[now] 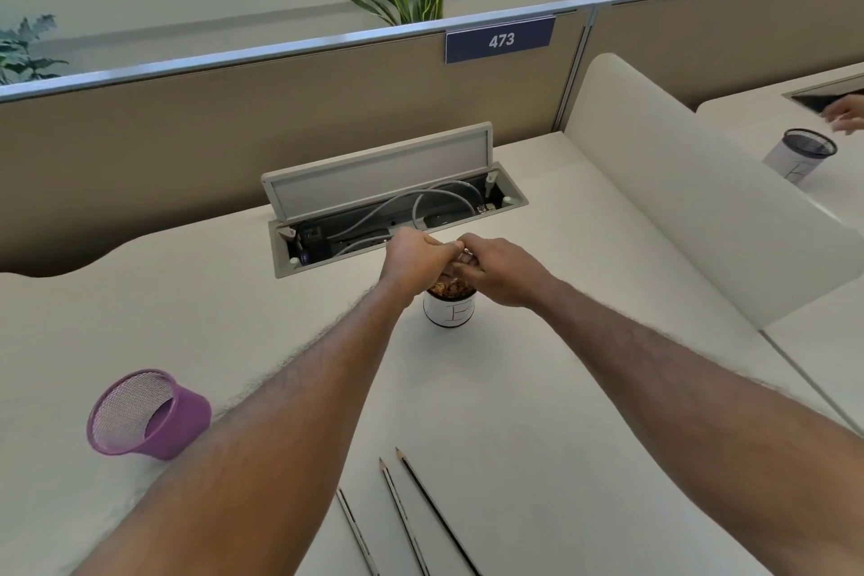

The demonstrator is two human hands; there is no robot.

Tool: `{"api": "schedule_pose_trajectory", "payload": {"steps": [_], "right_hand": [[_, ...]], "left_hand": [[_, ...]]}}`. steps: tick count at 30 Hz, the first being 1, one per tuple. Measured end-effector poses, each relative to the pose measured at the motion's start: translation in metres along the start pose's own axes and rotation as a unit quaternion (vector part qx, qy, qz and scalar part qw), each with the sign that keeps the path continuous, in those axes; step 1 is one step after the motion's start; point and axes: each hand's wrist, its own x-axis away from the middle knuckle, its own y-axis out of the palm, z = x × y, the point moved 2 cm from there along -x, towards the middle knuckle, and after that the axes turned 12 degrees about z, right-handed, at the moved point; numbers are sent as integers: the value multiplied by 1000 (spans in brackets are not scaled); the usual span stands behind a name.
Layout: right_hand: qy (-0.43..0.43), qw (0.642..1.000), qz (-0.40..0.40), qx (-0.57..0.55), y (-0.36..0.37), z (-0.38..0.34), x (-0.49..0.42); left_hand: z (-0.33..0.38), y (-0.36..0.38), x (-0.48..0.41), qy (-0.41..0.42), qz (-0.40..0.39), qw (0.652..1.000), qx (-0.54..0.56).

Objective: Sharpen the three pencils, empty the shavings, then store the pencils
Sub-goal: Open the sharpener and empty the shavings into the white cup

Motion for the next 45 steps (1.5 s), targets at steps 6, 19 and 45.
{"api": "schedule_pose_trajectory", "payload": {"steps": [6, 19, 45], "right_hand": [[7, 997, -39, 72, -8, 8, -2], [-124, 984, 53, 117, -32, -5, -7], [-73, 991, 70, -83, -31, -4, -9]], "left_hand": [[-4, -8, -7, 47, 26, 997, -53], [-13, -15, -3, -65, -19, 991, 112], [-18, -10, -6, -27, -16, 996, 80]]}}
